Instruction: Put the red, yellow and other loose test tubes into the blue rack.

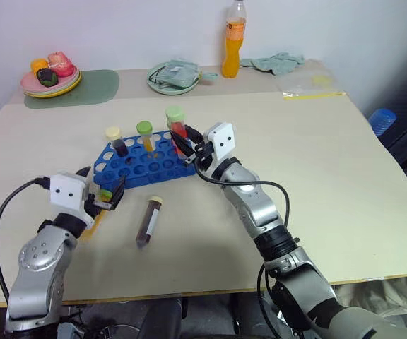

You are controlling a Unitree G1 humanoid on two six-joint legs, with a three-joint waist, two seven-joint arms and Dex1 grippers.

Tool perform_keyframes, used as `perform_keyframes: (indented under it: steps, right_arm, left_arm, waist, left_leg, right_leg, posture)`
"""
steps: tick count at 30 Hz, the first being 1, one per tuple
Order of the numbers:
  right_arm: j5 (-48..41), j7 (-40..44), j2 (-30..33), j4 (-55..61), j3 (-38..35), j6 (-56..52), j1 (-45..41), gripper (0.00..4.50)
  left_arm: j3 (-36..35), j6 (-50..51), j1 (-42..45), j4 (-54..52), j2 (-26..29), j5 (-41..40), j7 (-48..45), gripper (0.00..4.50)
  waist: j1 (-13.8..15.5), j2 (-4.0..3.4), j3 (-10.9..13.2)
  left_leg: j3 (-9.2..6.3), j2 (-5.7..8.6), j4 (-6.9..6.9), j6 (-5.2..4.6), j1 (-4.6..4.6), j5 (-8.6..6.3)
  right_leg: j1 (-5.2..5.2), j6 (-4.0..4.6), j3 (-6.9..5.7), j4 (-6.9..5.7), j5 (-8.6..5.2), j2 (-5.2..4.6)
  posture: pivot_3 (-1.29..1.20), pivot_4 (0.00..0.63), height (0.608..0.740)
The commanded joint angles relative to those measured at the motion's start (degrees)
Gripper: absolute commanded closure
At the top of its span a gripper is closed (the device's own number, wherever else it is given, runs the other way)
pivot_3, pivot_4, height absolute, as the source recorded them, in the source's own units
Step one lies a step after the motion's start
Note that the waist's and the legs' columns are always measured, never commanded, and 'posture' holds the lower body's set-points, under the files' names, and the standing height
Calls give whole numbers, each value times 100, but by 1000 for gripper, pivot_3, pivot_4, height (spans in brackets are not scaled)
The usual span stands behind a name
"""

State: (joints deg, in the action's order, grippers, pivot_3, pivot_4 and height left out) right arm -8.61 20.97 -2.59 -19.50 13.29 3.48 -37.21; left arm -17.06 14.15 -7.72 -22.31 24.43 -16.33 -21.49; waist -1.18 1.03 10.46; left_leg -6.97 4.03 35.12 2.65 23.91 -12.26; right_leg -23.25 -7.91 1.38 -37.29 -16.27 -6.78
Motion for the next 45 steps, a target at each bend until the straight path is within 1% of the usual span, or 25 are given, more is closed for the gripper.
perform_keyframes:
  steps: [1, 9, 20, 26, 31, 40, 45]
  right_arm:
    - [151, -5, -175, -210, -46, 413, -107, 3730]
    - [325, -10, -370, -643, -40, 657, -113, 3730]
    - [544, -249, -490, -1474, -249, 1005, -440, 3730]
    - [391, 83, -520, -1324, -269, 913, -322, 3730]
    - [404, 184, -500, -1153, -255, 805, -173, 3730]
    - [508, 128, -528, -1307, -239, 801, -284, 3730]
    - [639, -163, -568, -1601, -329, 964, -455, 3730]
  left_arm:
    - [-35, -197, -41, -179, 4, -34, -87, 0]
    - [-1, -177, -71, -49, -24, -69, -183, 0]
    - [115, -134, -34, -96, -52, -63, -220, 0]
    - [157, -133, -63, -146, -63, -63, -220, 0]
    - [159, -133, -70, -154, -51, -67, -224, 0]
    - [211, -148, -56, -139, -78, -51, -218, 0]
    - [237, -163, -41, -131, -101, -51, -201, 0]
  waist:
    - [-1, -1, 0]
    - [-11, -1, 0]
    - [-50, -2, -1]
    - [-118, -2, -1]
    - [-133, -3, -1]
    - [-131, -3, -1]
    - [-122, -4, -1]
  left_leg:
    - [0, 0, -1, 0, -2, 0]
    - [0, 0, -1, 0, -4, 0]
    - [-1, 0, -4, 1, -12, 0]
    - [-7, 0, -6, 1, -13, 0]
    - [-26, 0, -9, 1, -15, 0]
    - [-29, 0, -8, 3, -17, 1]
    - [-29, 1, -8, 4, -18, 2]
  right_leg:
    - [0, 1, 0, -1, 0, 0]
    - [0, 1, 0, -2, 1, 0]
    - [5, 2, 1, -4, 0, 1]
    - [5, 2, 1, -6, 0, 1]
    - [4, 3, 0, -11, -1, 2]
    - [5, 3, 0, -13, -1, 2]
    - [5, 3, 0, -14, -1, 2]
  posture:
    - [0, 150, 740]
    - [0, 150, 740]
    - [0, 150, 740]
    - [0, 150, 740]
    - [0, 150, 740]
    - [0, 150, 740]
    - [0, 150, 740]
